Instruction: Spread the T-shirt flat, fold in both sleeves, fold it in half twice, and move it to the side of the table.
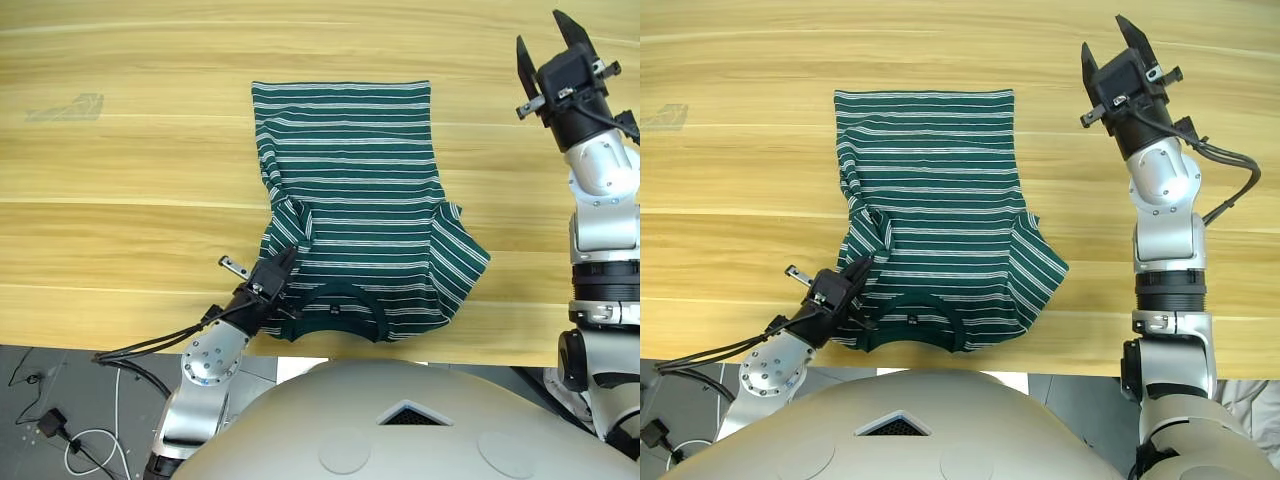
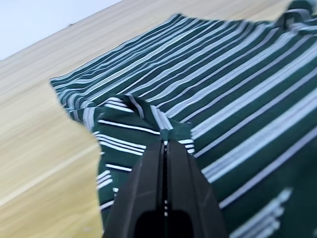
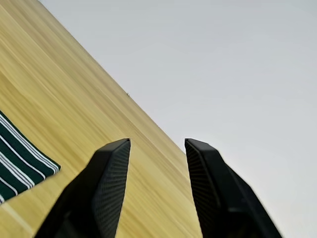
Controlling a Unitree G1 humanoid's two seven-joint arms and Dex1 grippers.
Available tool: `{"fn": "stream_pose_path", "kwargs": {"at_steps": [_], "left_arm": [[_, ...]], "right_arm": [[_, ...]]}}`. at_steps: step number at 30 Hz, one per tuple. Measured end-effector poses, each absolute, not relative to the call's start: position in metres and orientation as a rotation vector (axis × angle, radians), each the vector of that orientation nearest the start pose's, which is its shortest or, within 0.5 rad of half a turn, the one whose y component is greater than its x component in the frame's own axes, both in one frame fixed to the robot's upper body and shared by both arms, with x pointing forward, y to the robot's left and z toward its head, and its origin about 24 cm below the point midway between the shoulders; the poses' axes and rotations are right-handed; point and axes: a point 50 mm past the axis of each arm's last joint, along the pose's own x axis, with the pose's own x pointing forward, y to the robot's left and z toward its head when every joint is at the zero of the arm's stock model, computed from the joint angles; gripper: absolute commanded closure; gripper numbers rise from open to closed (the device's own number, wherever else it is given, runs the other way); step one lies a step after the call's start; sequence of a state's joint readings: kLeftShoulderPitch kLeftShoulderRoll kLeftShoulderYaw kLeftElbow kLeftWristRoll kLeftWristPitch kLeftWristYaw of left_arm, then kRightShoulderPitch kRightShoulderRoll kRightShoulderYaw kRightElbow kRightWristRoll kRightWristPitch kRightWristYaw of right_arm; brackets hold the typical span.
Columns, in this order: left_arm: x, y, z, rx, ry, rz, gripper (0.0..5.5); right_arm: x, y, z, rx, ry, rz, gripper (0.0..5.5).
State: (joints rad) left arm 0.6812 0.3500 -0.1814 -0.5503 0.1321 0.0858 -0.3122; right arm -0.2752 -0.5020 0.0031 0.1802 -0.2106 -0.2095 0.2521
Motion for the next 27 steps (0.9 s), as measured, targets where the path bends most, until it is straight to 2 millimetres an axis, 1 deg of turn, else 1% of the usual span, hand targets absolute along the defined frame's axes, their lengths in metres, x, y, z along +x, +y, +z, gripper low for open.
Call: {"fn": "stream_pose_path", "kwargs": {"at_steps": [3,5,6,7,10,12,14,15,16,17,18,19,20,21,23,24,25,27], "left_arm": [[0.115,0.156,0.036,0.314,0.275,-0.470,4.97],[0.114,0.154,0.040,0.274,0.260,-0.504,4.66],[0.112,0.149,0.046,0.232,0.240,-0.561,4.48],[0.106,0.141,0.055,0.178,0.202,-0.660,4.31],[0.087,0.128,0.068,0.066,0.181,-0.860,3.83],[0.080,0.129,0.069,0.061,0.199,-0.928,3.57],[0.078,0.133,0.070,0.091,0.205,-0.955,3.34],[0.079,0.135,0.070,0.103,0.202,-0.949,3.34],[0.084,0.141,0.072,0.130,0.186,-0.909,3.34],[0.094,0.151,0.075,0.171,0.157,-0.820,3.34],[0.108,0.164,0.077,0.201,0.128,-0.683,3.34],[0.124,0.182,0.084,0.215,0.069,-0.516,3.34],[0.131,0.191,0.089,0.227,0.036,-0.444,3.34],[0.138,0.203,0.098,0.214,-0.014,-0.328,3.34],[0.145,0.227,0.114,0.191,-0.103,-0.114,3.34],[0.147,0.236,0.120,0.179,-0.134,-0.036,3.34],[0.148,0.242,0.123,0.168,-0.149,0.016,3.34],[0.149,0.242,0.126,0.137,-0.158,0.051,3.34]], "right_arm": [[0.300,-0.218,0.111,-0.744,-0.207,0.267,3.47],[0.300,-0.218,0.111,-0.742,-0.207,0.267,3.47],[0.300,-0.218,0.111,-0.741,-0.206,0.269,3.47],[0.300,-0.218,0.111,-0.737,-0.205,0.272,3.47],[0.299,-0.218,0.109,-0.733,-0.197,0.277,3.47],[0.298,-0.218,0.107,-0.730,-0.189,0.280,3.47],[0.295,-0.221,0.103,-0.713,-0.169,0.274,3.47],[0.293,-0.223,0.102,-0.697,-0.161,0.276,3.47],[0.290,-0.226,0.102,-0.662,-0.148,0.280,3.47],[0.283,-0.229,0.099,-0.586,-0.119,0.300,3.47],[0.275,-0.232,0.095,-0.495,-0.083,0.332,3.47],[0.263,-0.237,0.089,-0.377,-0.037,0.371,3.47],[0.256,-0.240,0.086,-0.304,-0.014,0.386,3.47],[0.244,-0.246,0.083,-0.193,0.017,0.419,3.47],[0.217,-0.264,0.077,0.008,0.090,0.489,3.47],[0.202,-0.275,0.075,0.088,0.124,0.529,3.47],[0.187,-0.283,0.072,0.139,0.166,0.569,3.47],[0.164,-0.290,0.063,0.178,0.257,0.629,3.47]]}}
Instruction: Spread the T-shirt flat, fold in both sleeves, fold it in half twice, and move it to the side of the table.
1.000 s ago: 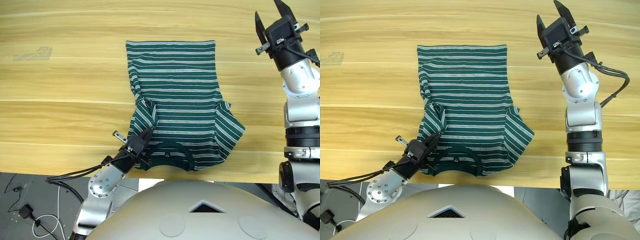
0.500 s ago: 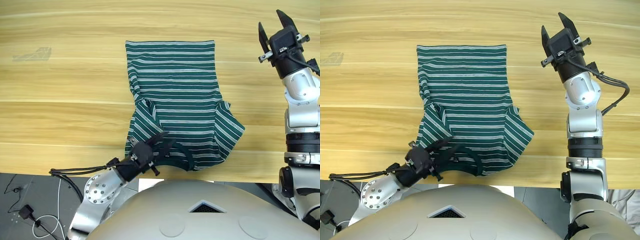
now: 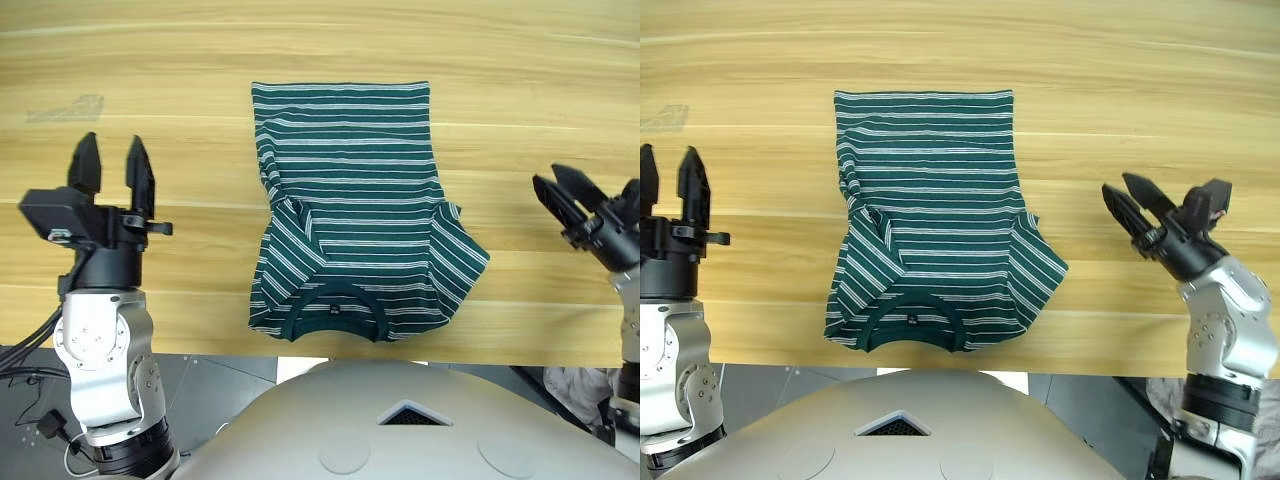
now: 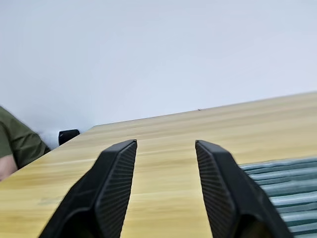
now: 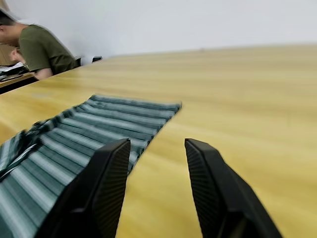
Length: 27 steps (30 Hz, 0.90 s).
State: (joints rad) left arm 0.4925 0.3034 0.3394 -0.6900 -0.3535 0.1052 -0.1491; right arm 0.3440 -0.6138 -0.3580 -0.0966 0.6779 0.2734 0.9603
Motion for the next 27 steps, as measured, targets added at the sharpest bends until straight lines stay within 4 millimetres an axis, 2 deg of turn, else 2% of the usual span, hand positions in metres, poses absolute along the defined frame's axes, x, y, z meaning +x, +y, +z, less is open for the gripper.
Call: {"fn": "stream_pose_path", "kwargs": {"at_steps": [2,6,9,14,21,27], "left_arm": [[0.148,0.240,0.128,0.131,-0.168,0.060,3.34],[0.149,0.238,0.125,0.128,-0.147,0.073,3.34],[0.151,0.236,0.124,0.137,-0.142,0.065,3.34],[0.152,0.230,0.122,0.148,-0.135,0.044,3.34],[0.152,0.227,0.118,0.126,-0.118,0.034,3.34],[0.152,0.224,0.115,0.131,-0.109,0.028,3.29]], "right_arm": [[0.148,-0.295,0.051,0.208,0.360,0.662,3.47],[0.149,-0.291,0.032,0.249,0.448,0.705,3.47],[0.151,-0.283,0.025,0.258,0.476,0.753,3.47],[0.152,-0.282,0.012,0.207,0.552,0.771,3.47],[0.151,-0.279,0.010,0.152,0.545,0.835,3.47],[0.150,-0.279,0.009,0.136,0.552,0.843,4.53]]}}
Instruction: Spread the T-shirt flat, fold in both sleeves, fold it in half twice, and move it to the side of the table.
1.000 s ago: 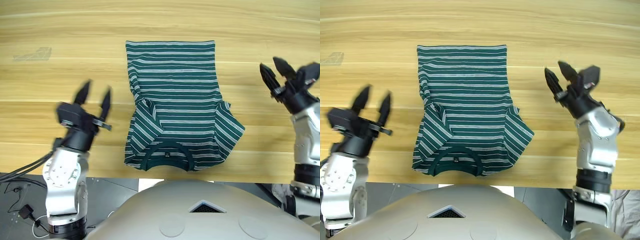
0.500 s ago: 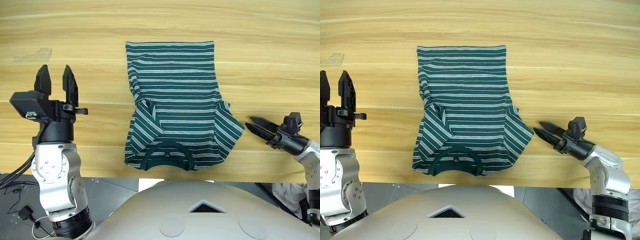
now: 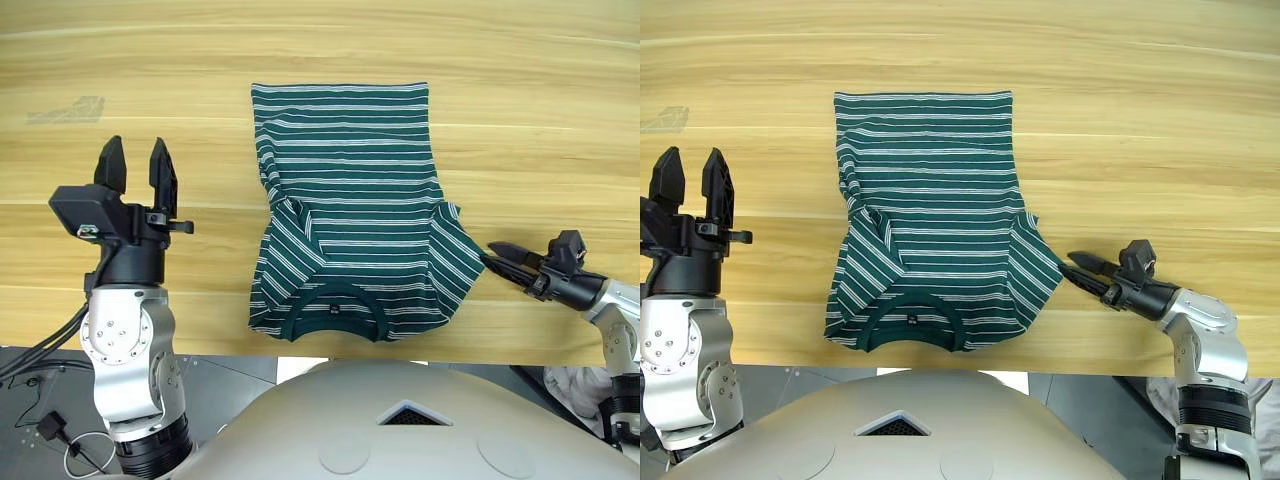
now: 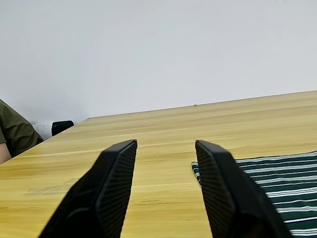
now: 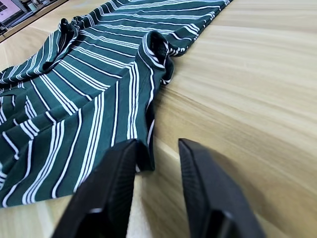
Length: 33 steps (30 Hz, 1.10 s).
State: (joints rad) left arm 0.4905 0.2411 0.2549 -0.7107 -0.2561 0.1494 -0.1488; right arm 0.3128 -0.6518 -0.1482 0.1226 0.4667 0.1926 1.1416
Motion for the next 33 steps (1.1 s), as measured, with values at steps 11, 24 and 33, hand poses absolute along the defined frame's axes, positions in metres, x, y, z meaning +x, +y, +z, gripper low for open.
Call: {"fn": "stream_pose_path", "kwargs": {"at_steps": [11,24,33], "left_arm": [[0.153,0.223,0.107,0.139,-0.080,0.011,3.29],[0.155,0.224,0.096,0.147,-0.053,0.010,3.29],[0.158,0.223,0.093,0.139,-0.050,0.002,3.29]], "right_arm": [[0.147,-0.280,0.008,0.122,0.576,0.881,5.49],[0.153,-0.269,0.023,0.295,0.463,0.932,5.49],[0.158,-0.253,0.032,0.377,0.407,0.994,5.49]]}}
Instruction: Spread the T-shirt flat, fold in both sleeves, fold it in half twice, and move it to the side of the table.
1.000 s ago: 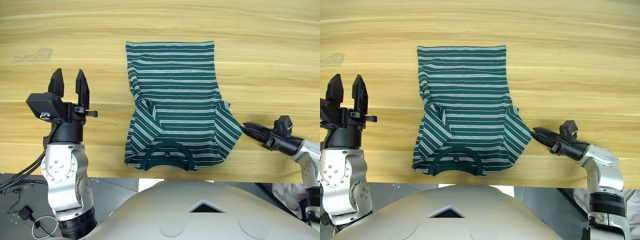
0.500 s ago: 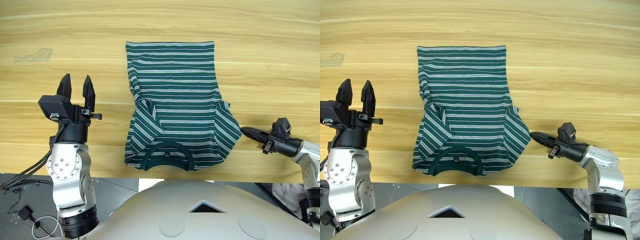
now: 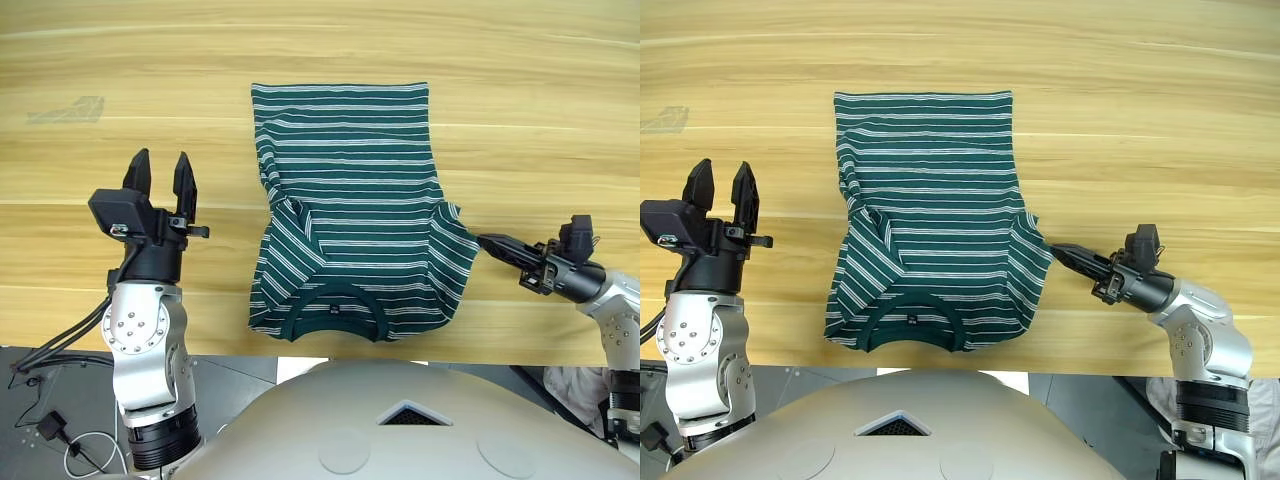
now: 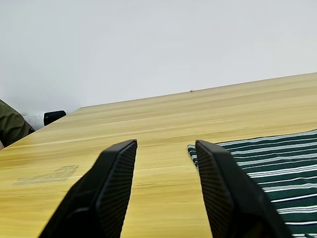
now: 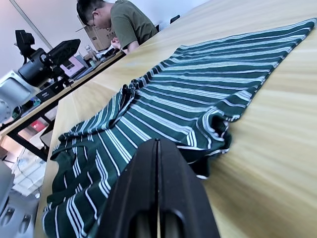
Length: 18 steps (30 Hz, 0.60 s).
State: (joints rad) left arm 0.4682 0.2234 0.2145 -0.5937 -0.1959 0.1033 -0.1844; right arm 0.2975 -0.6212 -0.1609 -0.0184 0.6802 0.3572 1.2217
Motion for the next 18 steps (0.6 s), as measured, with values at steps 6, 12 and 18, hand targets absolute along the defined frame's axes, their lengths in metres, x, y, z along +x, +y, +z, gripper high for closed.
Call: {"fn": "stream_pose_path", "kwargs": {"at_steps": [6,12,18], "left_arm": [[0.159,0.220,0.092,0.132,-0.055,-0.011,3.29],[0.159,0.221,0.087,0.133,-0.039,-0.008,3.29],[0.160,0.218,0.085,0.134,-0.041,-0.018,3.29]], "right_arm": [[0.154,-0.217,0.034,0.325,0.396,1.146,5.49],[0.148,-0.191,0.041,0.292,0.376,1.274,5.49],[0.150,-0.175,0.018,0.047,0.449,1.204,5.49]]}}
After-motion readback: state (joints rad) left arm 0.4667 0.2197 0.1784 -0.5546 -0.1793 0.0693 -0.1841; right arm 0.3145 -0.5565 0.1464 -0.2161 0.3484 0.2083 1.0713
